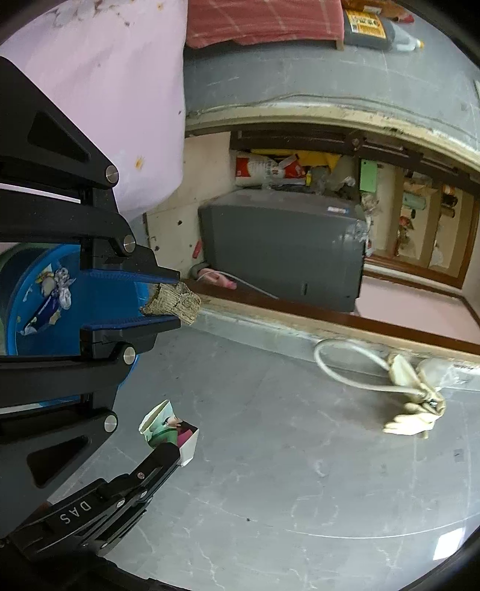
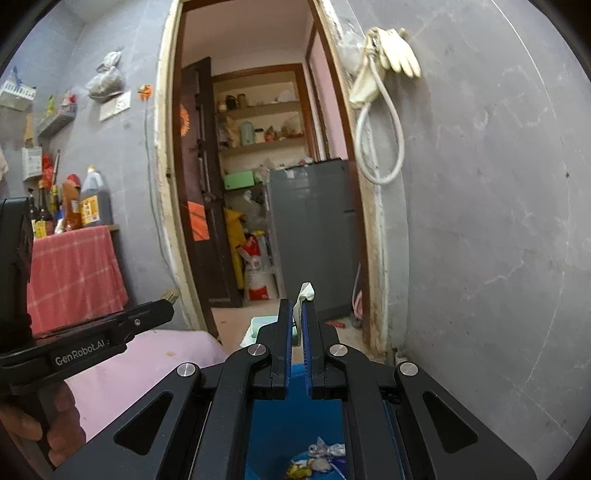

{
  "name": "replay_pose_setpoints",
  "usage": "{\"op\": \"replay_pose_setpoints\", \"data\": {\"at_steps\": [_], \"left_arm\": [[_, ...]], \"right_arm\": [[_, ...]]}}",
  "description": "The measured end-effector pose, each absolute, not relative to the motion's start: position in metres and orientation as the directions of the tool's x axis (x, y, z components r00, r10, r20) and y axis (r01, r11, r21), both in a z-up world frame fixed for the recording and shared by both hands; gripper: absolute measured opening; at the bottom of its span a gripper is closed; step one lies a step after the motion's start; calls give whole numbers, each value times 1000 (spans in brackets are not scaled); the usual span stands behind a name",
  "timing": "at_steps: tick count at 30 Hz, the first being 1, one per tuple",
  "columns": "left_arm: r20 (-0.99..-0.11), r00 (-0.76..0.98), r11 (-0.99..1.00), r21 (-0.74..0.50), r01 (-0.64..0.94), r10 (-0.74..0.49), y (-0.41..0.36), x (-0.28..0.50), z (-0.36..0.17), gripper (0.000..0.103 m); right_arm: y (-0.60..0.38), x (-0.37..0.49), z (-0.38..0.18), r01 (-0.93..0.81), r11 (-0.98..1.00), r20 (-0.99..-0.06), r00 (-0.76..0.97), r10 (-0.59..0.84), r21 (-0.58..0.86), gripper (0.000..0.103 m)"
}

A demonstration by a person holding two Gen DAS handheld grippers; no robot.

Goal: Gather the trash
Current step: 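Lift both held items and carry them over the blue bucket, then open the left tool over the bucket while the right tool drops the carton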

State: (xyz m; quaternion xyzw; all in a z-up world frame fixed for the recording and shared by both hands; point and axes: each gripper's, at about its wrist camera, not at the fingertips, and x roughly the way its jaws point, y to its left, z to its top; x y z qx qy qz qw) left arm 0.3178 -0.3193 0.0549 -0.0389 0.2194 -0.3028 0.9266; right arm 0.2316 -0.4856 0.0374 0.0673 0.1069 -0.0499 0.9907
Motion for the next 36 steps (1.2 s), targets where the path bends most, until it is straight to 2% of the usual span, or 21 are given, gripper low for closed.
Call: {"op": "replay_pose_setpoints", "data": {"at_steps": [14, 23, 25, 26, 32, 35, 36], "left_arm": [[-536, 612, 801, -246, 546, -581, -348, 341, 17, 14], [-641, 473, 779, -350, 520, -604, -356, 367, -8, 16], [-649, 466, 780, -351, 518, -601, -357, 370, -9, 27], [-649, 467, 781, -351, 517, -600, -356, 371, -9, 28], [-634, 486, 784, -355, 509, -602, -352, 370, -5, 30], [-607, 537, 799, -326, 505, -586, -342, 364, 3, 42], [-597, 552, 804, -319, 502, -582, -339, 362, 5, 44]], "right_arm": [[-506, 252, 11, 113, 975, -365, 930, -36, 193, 4], [-517, 269, -7, 135, 963, -474, 881, -9, 234, 5], [-519, 270, -8, 140, 960, -481, 877, -7, 241, 6], [-520, 270, -9, 140, 960, -482, 876, -5, 244, 7], [-521, 269, -7, 149, 956, -479, 878, -11, 252, 11], [-520, 266, -3, 154, 954, -461, 887, -19, 257, 27], [-519, 264, -1, 154, 954, -456, 890, -21, 257, 27]]}}
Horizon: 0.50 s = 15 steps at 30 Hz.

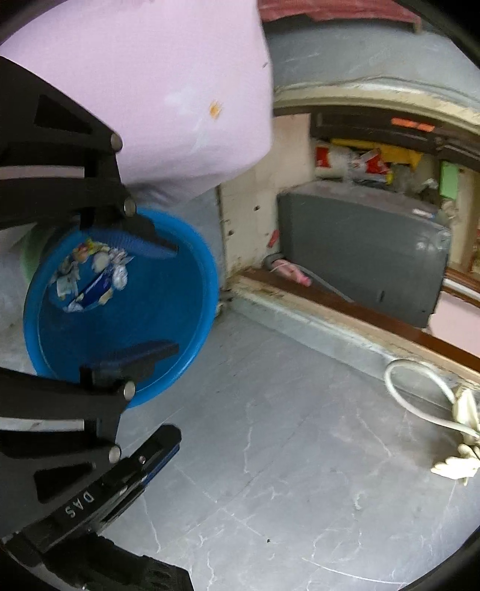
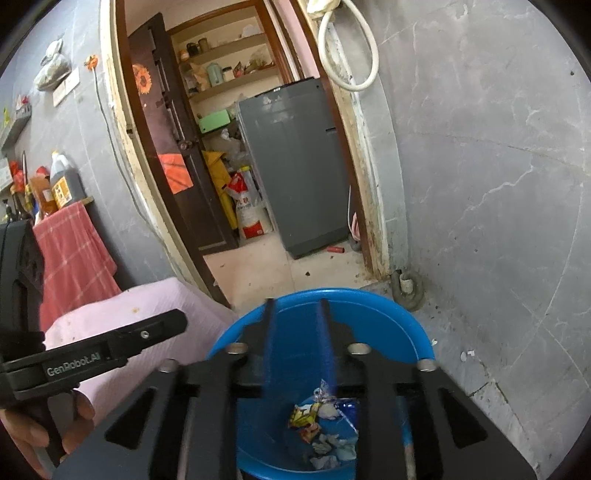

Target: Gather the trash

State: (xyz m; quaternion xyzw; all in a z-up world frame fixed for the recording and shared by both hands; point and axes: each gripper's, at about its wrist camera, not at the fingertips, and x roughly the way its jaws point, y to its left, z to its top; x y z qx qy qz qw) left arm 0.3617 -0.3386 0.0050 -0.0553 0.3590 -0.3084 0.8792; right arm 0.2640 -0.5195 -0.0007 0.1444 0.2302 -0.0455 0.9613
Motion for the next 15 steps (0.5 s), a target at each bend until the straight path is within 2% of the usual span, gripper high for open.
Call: {"op": "replay_pose_setpoints", "data": {"at_steps": [2, 5, 7, 8, 10, 12, 15], "left_arm": [[-583, 573, 809, -311, 498, -577, -334, 357, 8, 46], [-564, 606, 823, -302, 482, -561, -322, 350, 16, 63], [-545, 634, 833, -293, 470, -549, -311, 343, 22, 82], [-534, 648, 837, -287, 466, -543, -306, 339, 25, 85], [-517, 676, 849, -267, 456, -526, -296, 331, 33, 96], [-503, 700, 861, -252, 442, -506, -289, 324, 38, 98], [-470, 739, 876, -230, 425, -482, -275, 311, 50, 98]], "right_arm": [[-517, 259, 4, 152, 957, -442, 897, -28, 248, 27], [-513, 249, 13, 147, 958, -415, 909, -32, 248, 31], [-511, 241, 19, 152, 956, -392, 919, -42, 252, 46], [-509, 237, 23, 150, 954, -379, 924, -43, 259, 53], [-506, 232, 30, 147, 955, -369, 928, -43, 258, 58], [-500, 227, 37, 141, 957, -359, 933, -43, 252, 68], [-489, 214, 47, 128, 963, -335, 941, -42, 239, 79]]}}
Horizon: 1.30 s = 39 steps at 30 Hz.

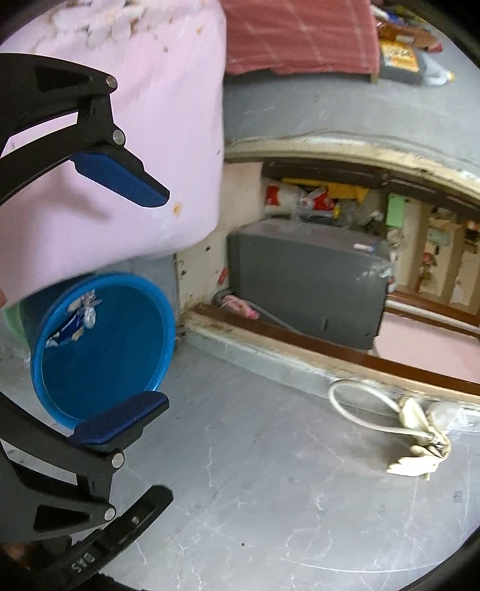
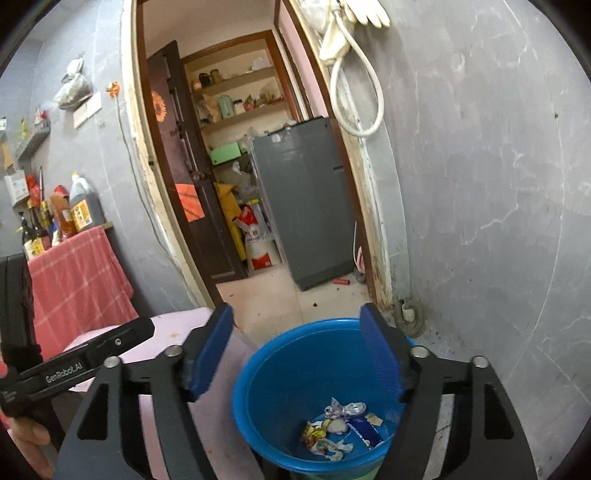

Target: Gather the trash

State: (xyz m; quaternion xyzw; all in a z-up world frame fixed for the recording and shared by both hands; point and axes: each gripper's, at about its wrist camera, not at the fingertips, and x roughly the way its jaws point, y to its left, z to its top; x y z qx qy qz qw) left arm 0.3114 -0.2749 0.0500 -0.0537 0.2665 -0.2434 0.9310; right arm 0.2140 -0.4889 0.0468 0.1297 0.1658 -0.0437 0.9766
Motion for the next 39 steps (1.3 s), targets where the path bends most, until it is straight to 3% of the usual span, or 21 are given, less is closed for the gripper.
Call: {"op": "replay_pose_setpoints", "data": {"at_steps": [5, 9, 19, 39], "left_arm": [[-411, 788, 889, -208, 409, -458, -251, 286, 66, 101], [-377, 804, 888, -197, 416, -460, -231, 260, 75, 101], [-354, 834, 906, -168, 388, -423, -188, 202, 79, 101], [-359, 876, 946, -113, 303, -323, -128, 113, 37, 101]], "right_arm": [[-471, 191, 59, 107, 970, -303, 952, -37, 220, 89], [-456, 169, 68, 88, 973, -270, 963, -27, 215, 103], [-421, 111, 79, 63, 981, -185, 982, -29, 181, 103], [-376, 42, 52, 60, 992, -155, 987, -43, 112, 103]]}}
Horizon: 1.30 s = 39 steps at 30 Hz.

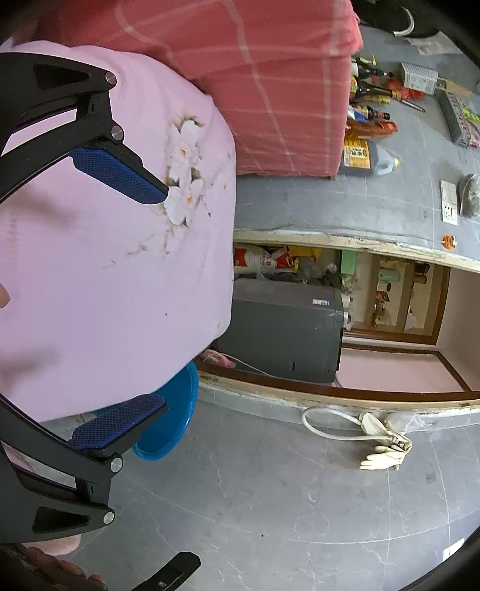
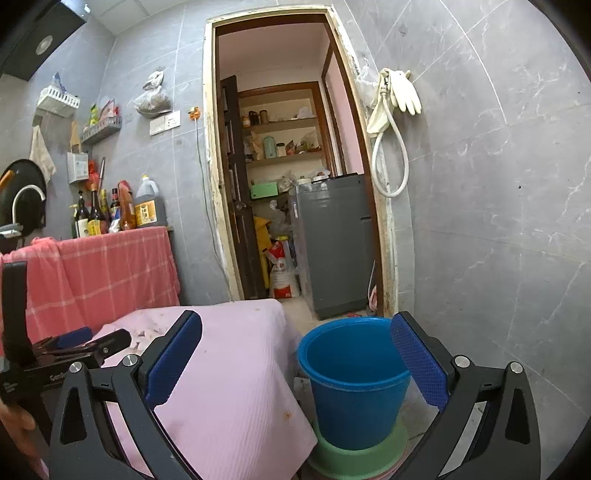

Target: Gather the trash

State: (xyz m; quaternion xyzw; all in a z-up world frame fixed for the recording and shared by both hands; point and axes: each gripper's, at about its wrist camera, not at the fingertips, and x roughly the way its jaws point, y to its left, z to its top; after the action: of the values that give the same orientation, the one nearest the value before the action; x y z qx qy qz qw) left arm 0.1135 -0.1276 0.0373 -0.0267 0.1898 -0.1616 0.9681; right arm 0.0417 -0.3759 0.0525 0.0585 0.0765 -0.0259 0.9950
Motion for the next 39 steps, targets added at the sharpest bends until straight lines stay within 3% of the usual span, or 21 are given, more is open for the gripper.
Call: {"op": "replay_pose_setpoints", "data": {"at_steps": [20, 39], "left_arm": [[-329, 903, 959, -37, 281, -277, -125, 77, 5, 101], [-318, 909, 961, -27, 275, -269, -123, 74, 1, 101]], "right_arm": [[-363, 24, 13, 101, 993, -184, 979, -89, 55, 103], [-365, 23, 9, 94, 994, -194, 978, -81, 62, 103]]}}
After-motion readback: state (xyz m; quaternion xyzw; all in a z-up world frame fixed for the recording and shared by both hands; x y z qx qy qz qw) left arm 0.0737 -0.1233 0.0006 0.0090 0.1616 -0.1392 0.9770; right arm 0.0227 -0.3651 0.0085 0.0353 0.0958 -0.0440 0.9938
